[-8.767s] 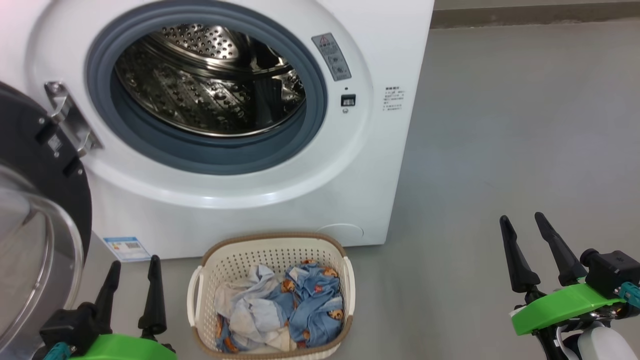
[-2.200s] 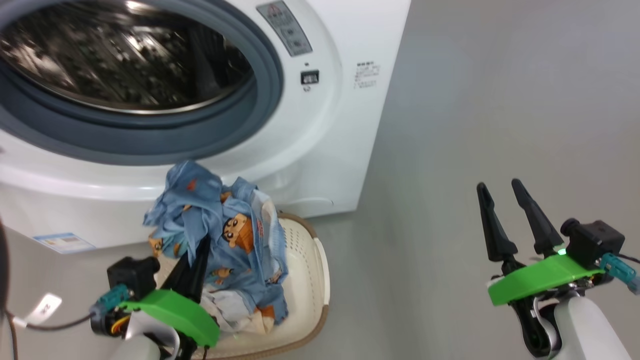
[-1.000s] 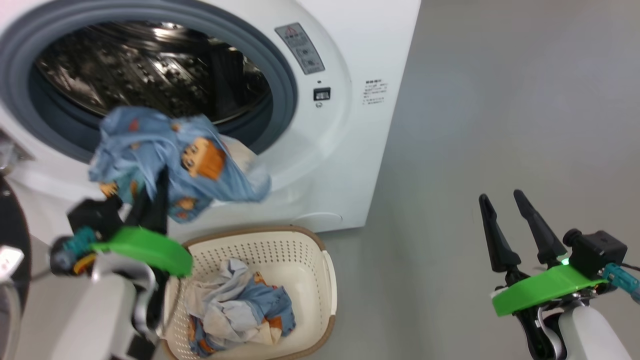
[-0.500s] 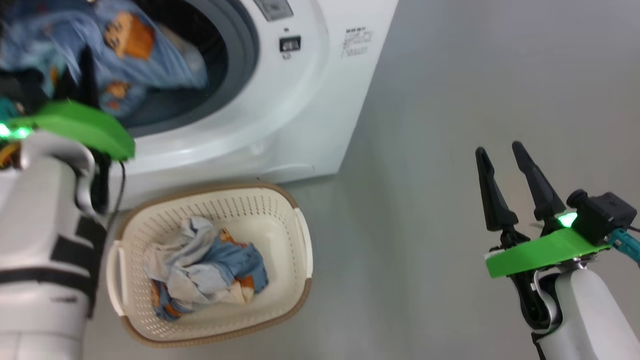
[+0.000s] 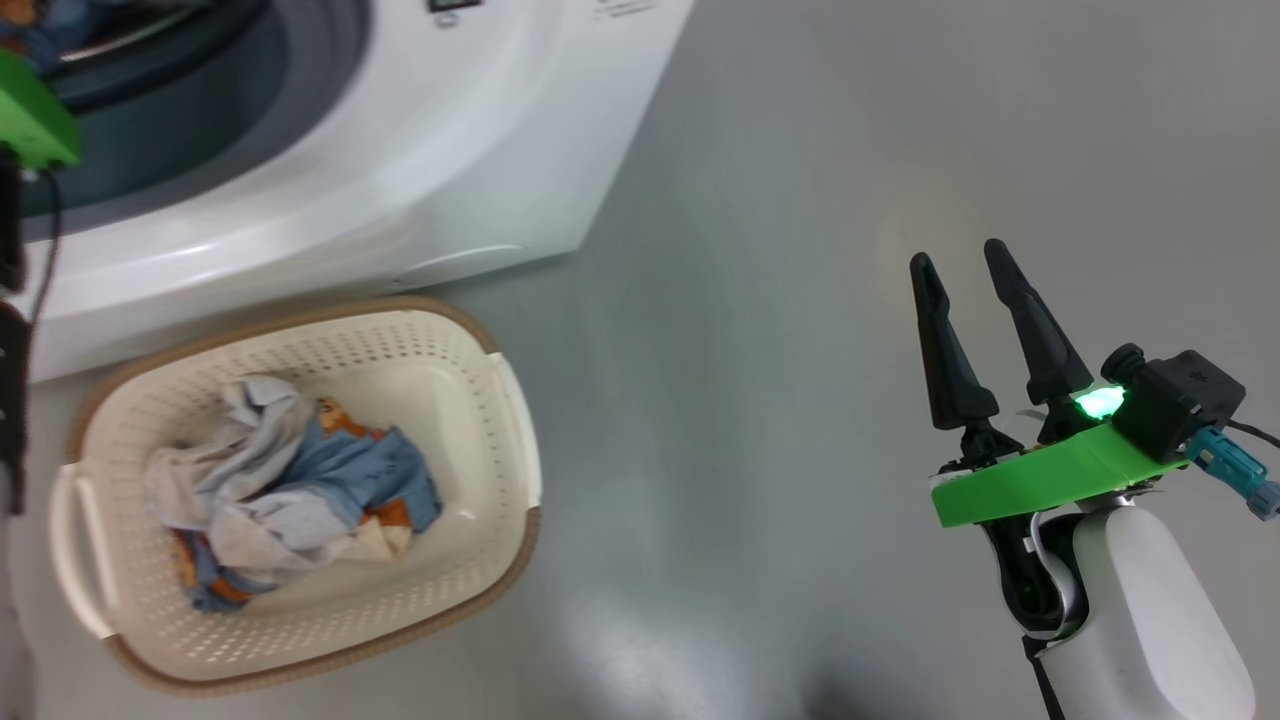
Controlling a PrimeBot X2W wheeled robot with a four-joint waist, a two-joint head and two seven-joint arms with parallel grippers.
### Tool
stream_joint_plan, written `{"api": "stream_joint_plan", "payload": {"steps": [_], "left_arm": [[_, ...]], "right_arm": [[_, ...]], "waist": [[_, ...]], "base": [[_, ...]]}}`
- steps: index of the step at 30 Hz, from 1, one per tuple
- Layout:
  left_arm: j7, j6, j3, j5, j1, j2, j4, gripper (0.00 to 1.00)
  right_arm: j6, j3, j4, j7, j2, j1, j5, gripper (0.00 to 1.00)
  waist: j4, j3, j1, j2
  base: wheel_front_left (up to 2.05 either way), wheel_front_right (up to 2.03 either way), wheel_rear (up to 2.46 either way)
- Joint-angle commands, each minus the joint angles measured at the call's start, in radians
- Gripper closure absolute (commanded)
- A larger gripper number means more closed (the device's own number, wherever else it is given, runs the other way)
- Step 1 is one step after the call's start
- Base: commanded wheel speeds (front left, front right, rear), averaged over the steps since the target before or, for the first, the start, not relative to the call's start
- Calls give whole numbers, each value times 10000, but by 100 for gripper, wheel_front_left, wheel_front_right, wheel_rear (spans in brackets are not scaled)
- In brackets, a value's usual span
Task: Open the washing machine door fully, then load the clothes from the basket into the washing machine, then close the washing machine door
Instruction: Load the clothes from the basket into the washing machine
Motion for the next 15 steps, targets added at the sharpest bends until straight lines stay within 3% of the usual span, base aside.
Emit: {"api": "stream_joint_plan", "payload": {"steps": [1, 2, 8, 15], "left_arm": [[-63, 121, 153, 180, -416, 583, -5, 62], [-63, 174, 199, 195, -671, 676, 286, 0], [269, 253, 52, 230, -1315, 639, 1657, 0], [48, 43, -70, 109, -1163, 241, 2139, 0]], "right_arm": [[16, 241, -220, -49, 54, -10, 165, 0], [16, 248, -215, -49, 98, -31, 168, 0], [16, 191, -150, -49, 169, -2, 140, 0], [16, 224, -68, -49, 121, -79, 117, 0]], "waist": [[-649, 575, 0, -1], [-755, 615, 0, -1], [-762, 519, 0, -1], [-434, 18, 0, -1]], "base": [[0, 0, 0], [0, 0, 0], [0, 0, 0], [0, 0, 0]]}}
